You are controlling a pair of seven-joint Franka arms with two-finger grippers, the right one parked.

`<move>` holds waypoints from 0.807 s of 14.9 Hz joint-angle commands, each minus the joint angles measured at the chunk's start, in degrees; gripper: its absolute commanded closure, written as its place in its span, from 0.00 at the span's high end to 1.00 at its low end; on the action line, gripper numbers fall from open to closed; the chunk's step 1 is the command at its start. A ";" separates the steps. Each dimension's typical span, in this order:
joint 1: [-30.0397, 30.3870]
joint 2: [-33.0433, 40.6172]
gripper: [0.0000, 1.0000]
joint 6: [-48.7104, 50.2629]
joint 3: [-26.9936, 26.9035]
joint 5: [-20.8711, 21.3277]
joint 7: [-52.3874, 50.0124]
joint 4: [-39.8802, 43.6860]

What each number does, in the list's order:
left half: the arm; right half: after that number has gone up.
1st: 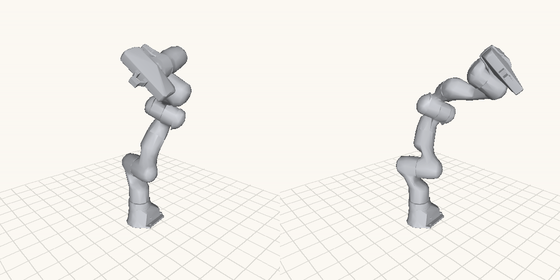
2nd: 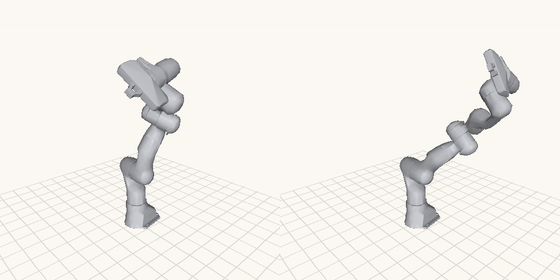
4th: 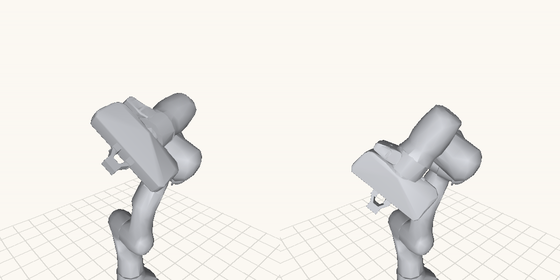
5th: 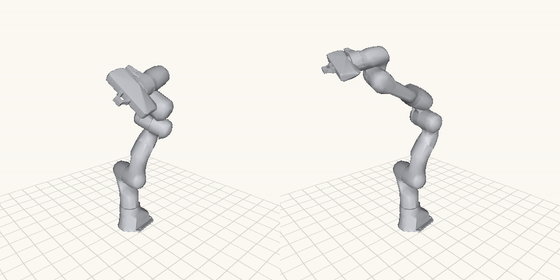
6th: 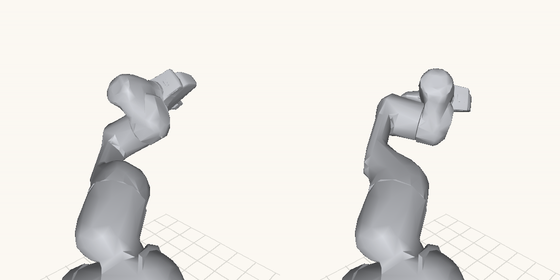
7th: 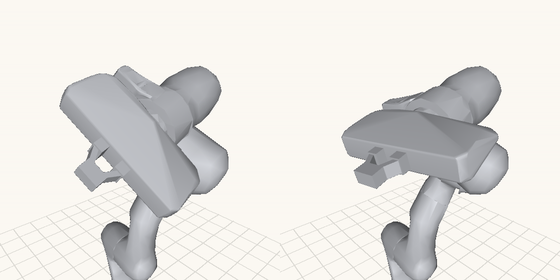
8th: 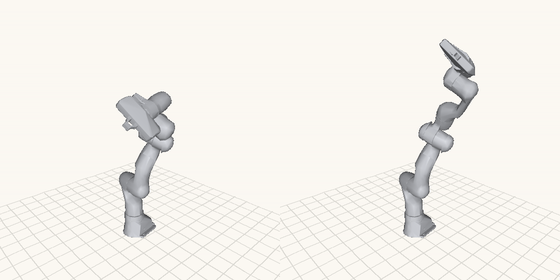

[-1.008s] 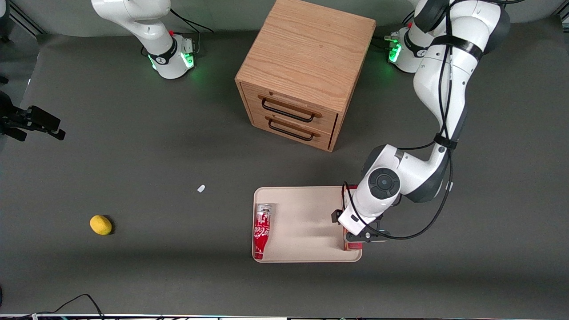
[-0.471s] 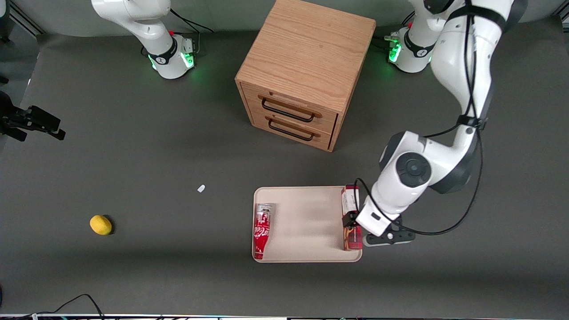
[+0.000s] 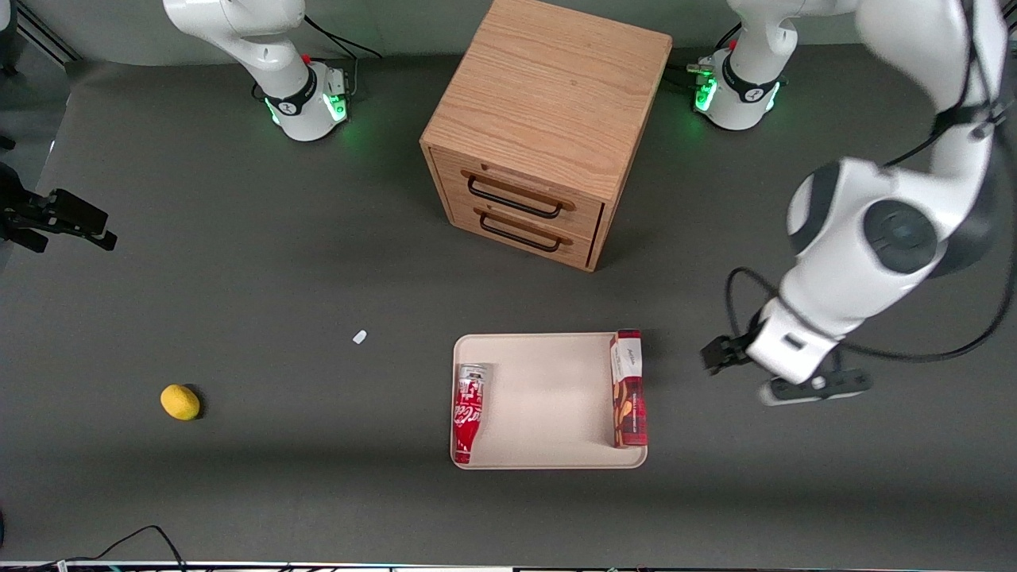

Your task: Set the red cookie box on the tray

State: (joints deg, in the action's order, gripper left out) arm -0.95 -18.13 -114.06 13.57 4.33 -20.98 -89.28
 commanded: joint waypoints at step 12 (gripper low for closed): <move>13.17 24.10 1.00 21.77 -0.21 -3.53 23.34 -7.58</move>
State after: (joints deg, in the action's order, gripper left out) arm 10.84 3.81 -91.79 13.10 1.70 -1.19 -94.24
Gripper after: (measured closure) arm 0.000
